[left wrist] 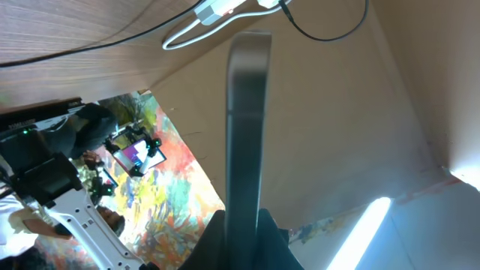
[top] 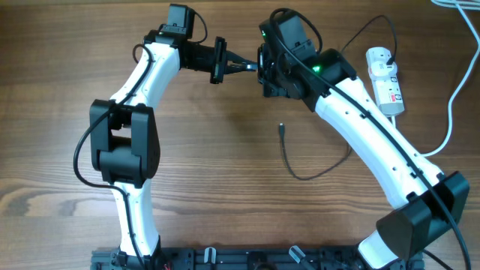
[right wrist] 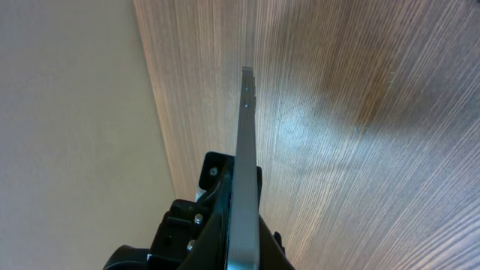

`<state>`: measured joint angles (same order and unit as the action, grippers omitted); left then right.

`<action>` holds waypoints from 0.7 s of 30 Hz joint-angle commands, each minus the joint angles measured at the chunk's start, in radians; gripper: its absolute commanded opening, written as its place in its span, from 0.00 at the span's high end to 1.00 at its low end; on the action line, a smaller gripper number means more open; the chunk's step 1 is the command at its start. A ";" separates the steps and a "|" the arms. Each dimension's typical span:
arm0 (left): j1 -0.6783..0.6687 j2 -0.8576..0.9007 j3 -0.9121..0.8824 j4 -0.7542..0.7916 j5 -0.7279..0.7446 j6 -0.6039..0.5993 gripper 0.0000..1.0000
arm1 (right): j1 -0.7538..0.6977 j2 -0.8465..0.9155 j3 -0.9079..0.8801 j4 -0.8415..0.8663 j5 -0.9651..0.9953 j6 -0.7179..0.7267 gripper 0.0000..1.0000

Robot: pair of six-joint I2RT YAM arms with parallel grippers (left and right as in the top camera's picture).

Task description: Plug charger to phone and switch on socket

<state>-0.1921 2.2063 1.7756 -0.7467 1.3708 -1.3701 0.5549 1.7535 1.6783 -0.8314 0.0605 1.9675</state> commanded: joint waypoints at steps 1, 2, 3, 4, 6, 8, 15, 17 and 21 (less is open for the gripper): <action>-0.008 -0.034 0.007 -0.004 0.025 -0.034 0.96 | 0.055 -0.026 0.016 0.004 -0.082 -0.072 0.92; -0.008 -0.034 0.007 -0.003 0.024 -0.024 0.96 | 0.055 -0.026 0.016 0.005 -0.081 -0.092 0.89; -0.008 -0.034 0.007 -0.003 0.023 -0.020 0.96 | 0.055 -0.026 0.016 0.009 -0.081 -0.115 0.85; -0.008 -0.034 0.007 0.003 0.023 -0.014 0.96 | 0.055 -0.026 0.016 0.013 -0.080 -0.149 0.77; -0.008 -0.034 0.007 0.005 0.005 0.005 0.96 | 0.053 -0.026 0.016 0.037 -0.061 -0.278 0.63; -0.003 -0.034 0.007 0.003 -0.057 0.064 0.96 | 0.040 -0.045 0.016 0.039 -0.008 -0.456 0.50; 0.025 -0.034 0.007 0.003 -0.098 0.218 0.96 | -0.165 -0.257 0.016 -0.055 0.033 -1.085 0.00; 0.027 -0.034 0.007 0.003 0.027 0.259 0.96 | -0.250 -0.268 0.016 -0.194 0.107 -1.128 0.00; 0.028 -0.035 0.007 -0.008 0.206 0.253 0.96 | -0.360 -0.176 -0.010 -0.385 0.119 -1.397 0.01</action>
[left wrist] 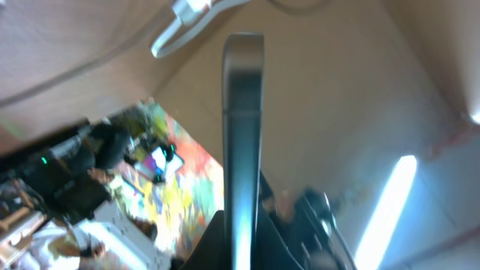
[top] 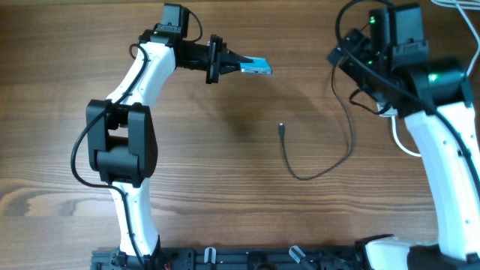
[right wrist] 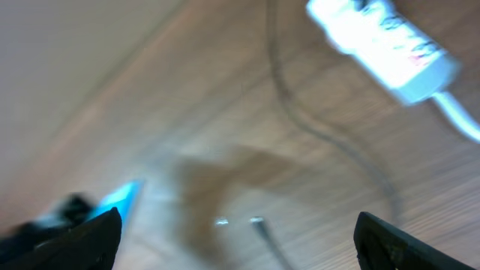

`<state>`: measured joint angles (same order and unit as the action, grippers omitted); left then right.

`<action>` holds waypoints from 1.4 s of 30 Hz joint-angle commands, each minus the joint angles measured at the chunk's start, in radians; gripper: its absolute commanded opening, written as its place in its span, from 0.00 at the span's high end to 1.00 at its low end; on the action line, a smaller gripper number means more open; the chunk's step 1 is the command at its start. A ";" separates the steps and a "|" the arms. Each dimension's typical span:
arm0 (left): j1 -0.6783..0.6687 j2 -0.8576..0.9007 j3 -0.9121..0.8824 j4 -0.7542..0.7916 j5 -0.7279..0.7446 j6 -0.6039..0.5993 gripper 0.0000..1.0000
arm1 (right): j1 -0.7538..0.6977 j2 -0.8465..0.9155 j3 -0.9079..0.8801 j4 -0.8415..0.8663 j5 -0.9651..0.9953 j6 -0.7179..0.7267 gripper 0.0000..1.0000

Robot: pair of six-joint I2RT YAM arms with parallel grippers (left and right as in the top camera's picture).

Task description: Plug charger to phone and switch on socket

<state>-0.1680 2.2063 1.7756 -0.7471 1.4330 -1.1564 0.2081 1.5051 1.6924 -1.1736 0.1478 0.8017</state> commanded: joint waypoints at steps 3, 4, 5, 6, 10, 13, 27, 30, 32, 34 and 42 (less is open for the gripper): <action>0.004 -0.035 0.007 0.000 0.144 0.040 0.96 | 0.016 0.147 -0.108 -0.026 -0.144 -0.343 0.07; 0.005 -0.035 0.007 0.010 0.140 0.043 0.96 | 0.037 0.169 -0.148 0.011 -0.195 -0.373 0.14; 0.008 -0.035 0.007 0.020 0.134 0.043 0.96 | 0.061 0.192 -0.187 0.042 -0.210 -0.372 0.23; 0.015 -0.035 0.007 0.039 0.129 0.043 0.96 | 0.083 0.209 -0.222 0.071 -0.210 -0.372 0.24; 0.064 -0.035 0.007 0.112 0.087 0.064 0.96 | 0.179 0.290 -0.359 0.232 -0.258 -0.418 0.32; 0.097 -0.035 0.007 0.135 0.065 0.122 0.96 | 0.214 0.389 -0.373 0.249 -0.253 -0.420 0.39; 0.261 -0.035 0.007 0.146 -0.048 0.245 0.96 | 0.229 0.500 -0.379 0.314 -0.235 -0.533 0.64; 0.261 -0.035 0.007 0.146 -0.063 0.245 0.96 | 0.249 0.500 -0.408 0.322 -0.234 -0.532 0.66; 0.261 -0.035 0.007 0.146 -0.071 0.245 0.96 | 0.271 0.500 -0.450 0.362 -0.184 -0.479 0.69; 0.261 -0.035 0.007 0.146 -0.085 0.245 0.96 | 0.283 0.500 -0.463 0.382 -0.154 -0.460 0.71; 0.261 -0.035 0.007 0.146 -0.085 0.290 0.96 | 0.288 0.500 -0.495 0.418 -0.147 -0.432 0.86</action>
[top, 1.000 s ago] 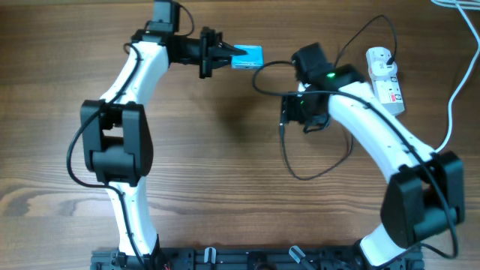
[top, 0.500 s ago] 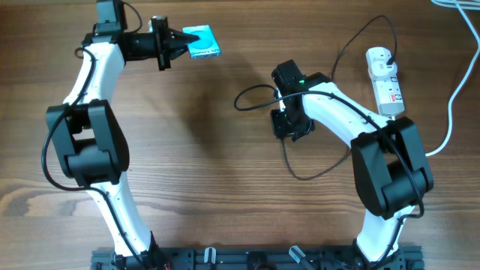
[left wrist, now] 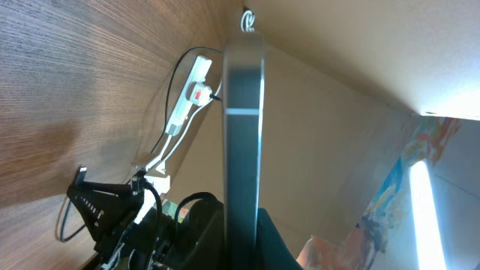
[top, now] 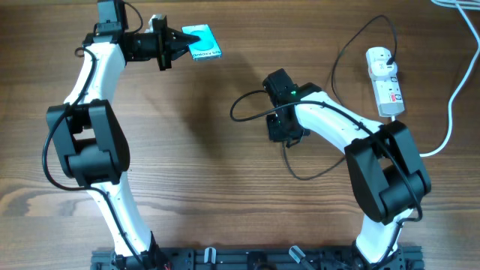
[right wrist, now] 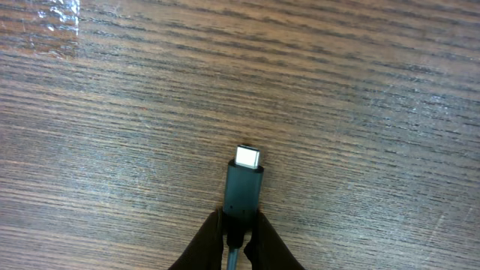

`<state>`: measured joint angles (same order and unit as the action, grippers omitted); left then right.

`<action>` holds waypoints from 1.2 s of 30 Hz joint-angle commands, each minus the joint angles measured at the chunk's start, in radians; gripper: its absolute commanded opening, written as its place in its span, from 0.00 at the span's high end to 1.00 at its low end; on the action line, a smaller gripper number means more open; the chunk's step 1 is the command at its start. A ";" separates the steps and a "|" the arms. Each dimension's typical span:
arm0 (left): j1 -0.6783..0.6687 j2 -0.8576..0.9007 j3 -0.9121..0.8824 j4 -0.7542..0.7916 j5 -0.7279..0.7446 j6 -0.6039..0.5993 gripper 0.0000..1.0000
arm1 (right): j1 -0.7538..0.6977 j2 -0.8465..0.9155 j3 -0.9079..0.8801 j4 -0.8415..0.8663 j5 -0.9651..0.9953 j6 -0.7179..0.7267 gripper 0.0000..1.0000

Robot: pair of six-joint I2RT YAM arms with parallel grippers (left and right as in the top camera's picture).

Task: Plug charger to phone and switch on socket
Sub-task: 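Grasp the black USB-C plug with the right gripper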

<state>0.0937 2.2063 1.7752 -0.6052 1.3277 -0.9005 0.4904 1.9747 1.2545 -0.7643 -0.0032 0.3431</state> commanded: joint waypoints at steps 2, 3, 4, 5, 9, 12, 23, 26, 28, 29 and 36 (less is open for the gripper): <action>-0.001 -0.035 0.007 0.005 0.020 0.034 0.96 | 0.006 0.031 -0.076 0.012 0.002 0.027 0.85; -0.001 -0.035 0.007 0.005 0.020 0.034 0.96 | 0.006 0.031 -0.077 0.012 0.001 0.030 0.85; -0.001 -0.035 0.007 0.004 0.021 0.034 0.96 | 0.006 0.031 -0.077 0.013 -0.022 0.031 0.85; -0.001 -0.035 0.007 0.004 0.021 0.034 0.96 | 0.006 0.031 -0.077 0.013 -0.040 0.031 0.85; -0.001 -0.035 0.007 0.004 0.020 0.034 0.96 | 0.006 0.031 -0.077 -0.015 -0.058 0.056 0.80; -0.001 -0.035 0.007 0.004 0.020 0.034 0.96 | 0.006 0.031 -0.077 -0.044 -0.058 0.087 0.76; -0.001 -0.035 0.007 0.004 0.020 0.034 0.96 | 0.006 0.031 -0.077 0.000 -0.045 0.071 0.85; -0.001 -0.035 0.007 0.004 0.020 0.037 0.96 | 0.006 0.031 -0.077 0.018 -0.042 0.041 0.87; -0.001 -0.035 0.007 0.004 0.021 0.052 0.96 | 0.006 0.031 -0.077 0.024 -0.042 0.038 0.94; -0.001 -0.035 0.007 0.004 0.021 0.062 0.96 | 0.006 0.031 -0.077 0.026 -0.042 0.037 0.96; -0.008 -0.035 0.007 0.006 0.061 0.249 0.96 | 0.006 0.006 -0.062 0.050 -0.043 -0.005 0.96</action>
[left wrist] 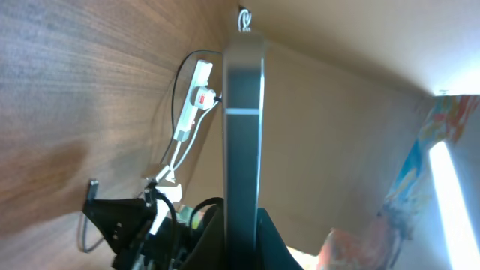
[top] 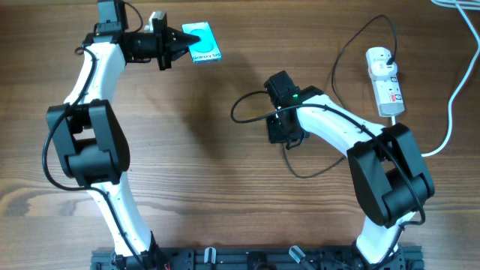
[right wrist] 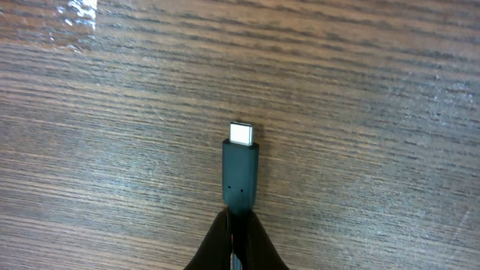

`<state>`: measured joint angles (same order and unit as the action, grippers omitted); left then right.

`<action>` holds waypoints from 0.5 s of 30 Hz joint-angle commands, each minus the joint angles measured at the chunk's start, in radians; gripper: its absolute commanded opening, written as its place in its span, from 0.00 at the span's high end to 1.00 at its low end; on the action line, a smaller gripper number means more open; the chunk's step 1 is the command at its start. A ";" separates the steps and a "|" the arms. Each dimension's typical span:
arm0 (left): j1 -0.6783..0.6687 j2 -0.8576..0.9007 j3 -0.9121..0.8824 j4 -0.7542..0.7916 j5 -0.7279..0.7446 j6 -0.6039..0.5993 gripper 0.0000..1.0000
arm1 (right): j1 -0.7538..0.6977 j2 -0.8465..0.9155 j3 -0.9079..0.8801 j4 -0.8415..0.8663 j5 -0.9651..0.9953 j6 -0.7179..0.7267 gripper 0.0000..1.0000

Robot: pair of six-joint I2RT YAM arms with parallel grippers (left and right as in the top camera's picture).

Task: Plug charger to phone and switch on socket
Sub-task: 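Grasp the black USB-C plug with the right gripper, then insert the USB-C plug into the phone's bottom port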

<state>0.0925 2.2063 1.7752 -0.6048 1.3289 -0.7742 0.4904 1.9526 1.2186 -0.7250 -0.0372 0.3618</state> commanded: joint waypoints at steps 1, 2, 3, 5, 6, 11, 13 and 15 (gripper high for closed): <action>-0.007 -0.035 0.007 0.016 0.091 0.143 0.96 | 0.006 -0.008 -0.021 0.013 -0.024 -0.023 0.96; -0.007 -0.035 0.007 0.052 0.135 0.143 0.96 | 0.006 -0.040 -0.018 0.014 -0.050 -0.029 0.96; -0.007 -0.035 0.007 0.124 0.206 0.142 0.96 | 0.006 -0.105 -0.018 0.021 -0.111 -0.051 0.96; -0.008 -0.048 0.007 0.221 0.248 0.089 0.96 | 0.006 -0.251 -0.018 0.021 -0.226 -0.103 0.96; -0.010 -0.054 0.007 0.246 0.248 0.067 0.96 | 0.006 -0.291 -0.018 0.018 -0.252 -0.116 0.96; -0.072 -0.117 0.007 0.404 0.248 0.055 0.96 | 0.006 -0.477 -0.018 0.027 -0.407 -0.126 0.96; -0.102 -0.150 0.007 0.456 0.245 0.055 0.96 | 0.006 -0.498 -0.018 0.053 -0.416 -0.122 0.96; -0.127 -0.169 0.007 0.460 0.245 0.055 0.96 | 0.006 -0.498 -0.018 0.084 -0.401 -0.094 0.96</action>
<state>-0.0017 2.1204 1.7714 -0.1585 1.5295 -0.7197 0.4904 1.4731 1.1896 -0.6670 -0.4076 0.2588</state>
